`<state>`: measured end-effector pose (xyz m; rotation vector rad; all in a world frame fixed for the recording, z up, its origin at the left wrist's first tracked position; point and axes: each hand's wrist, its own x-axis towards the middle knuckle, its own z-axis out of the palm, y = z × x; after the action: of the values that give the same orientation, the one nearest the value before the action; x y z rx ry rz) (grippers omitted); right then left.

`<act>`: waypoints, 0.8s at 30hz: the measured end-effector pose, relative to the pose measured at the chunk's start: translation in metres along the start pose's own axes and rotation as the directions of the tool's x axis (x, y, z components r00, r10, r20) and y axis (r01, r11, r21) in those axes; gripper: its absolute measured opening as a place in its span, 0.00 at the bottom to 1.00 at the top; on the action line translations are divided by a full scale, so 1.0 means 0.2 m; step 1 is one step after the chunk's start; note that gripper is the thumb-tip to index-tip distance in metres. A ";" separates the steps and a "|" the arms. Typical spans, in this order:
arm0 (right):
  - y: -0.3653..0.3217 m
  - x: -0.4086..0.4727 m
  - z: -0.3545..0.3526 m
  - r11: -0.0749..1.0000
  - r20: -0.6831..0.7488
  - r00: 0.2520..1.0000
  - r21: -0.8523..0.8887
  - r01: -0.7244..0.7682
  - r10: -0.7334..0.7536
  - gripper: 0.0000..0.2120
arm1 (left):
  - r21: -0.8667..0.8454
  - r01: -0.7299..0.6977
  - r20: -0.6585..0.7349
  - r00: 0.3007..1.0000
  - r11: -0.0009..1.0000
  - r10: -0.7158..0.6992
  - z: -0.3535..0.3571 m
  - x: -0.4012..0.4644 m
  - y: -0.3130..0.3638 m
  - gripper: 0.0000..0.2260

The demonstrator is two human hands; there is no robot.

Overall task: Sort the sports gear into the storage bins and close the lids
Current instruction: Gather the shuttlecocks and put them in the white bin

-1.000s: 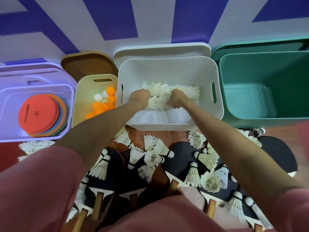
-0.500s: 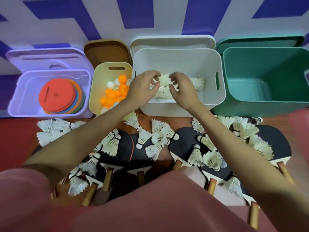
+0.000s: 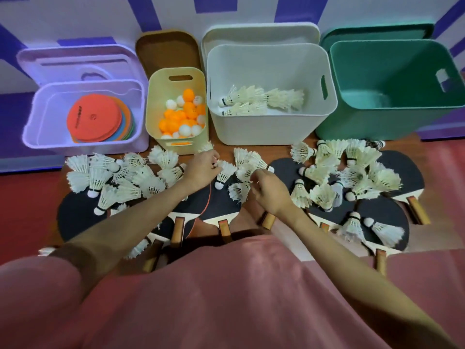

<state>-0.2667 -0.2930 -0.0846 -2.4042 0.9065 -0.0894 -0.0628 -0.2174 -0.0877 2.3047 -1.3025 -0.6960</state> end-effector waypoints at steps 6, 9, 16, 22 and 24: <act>-0.07 -0.03 0.16 0.967 0.052 0.966 -0.051 -0.250 0.253 0.15 | -0.041 0.174 0.039 0.984 0.984 -0.172 0.13 0.03 0.00 0.26; -0.11 -0.02 0.20 0.940 0.046 0.940 -0.075 -0.333 0.337 0.16 | 0.009 0.204 0.005 0.979 0.979 -0.204 0.18 0.03 0.02 0.26; -0.11 -0.02 0.21 0.906 0.024 0.907 -0.054 -0.420 0.421 0.08 | 0.028 0.230 0.003 0.973 0.973 -0.230 0.23 0.01 0.02 0.20; -0.06 -0.09 0.17 0.894 -0.105 0.888 0.035 -0.447 0.448 0.06 | -0.117 0.227 -0.021 0.973 0.967 -0.231 0.22 -0.03 -0.02 0.15; -0.05 -0.11 0.13 0.886 -0.142 0.875 0.104 -0.452 0.463 0.05 | -0.180 0.197 -0.038 0.978 0.964 -0.207 0.19 -0.09 -0.02 0.17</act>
<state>-0.2723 -0.2603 -0.0991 -2.0774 1.5033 -0.1345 -0.0903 -0.2039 -0.1170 2.3135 -0.9487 -0.7715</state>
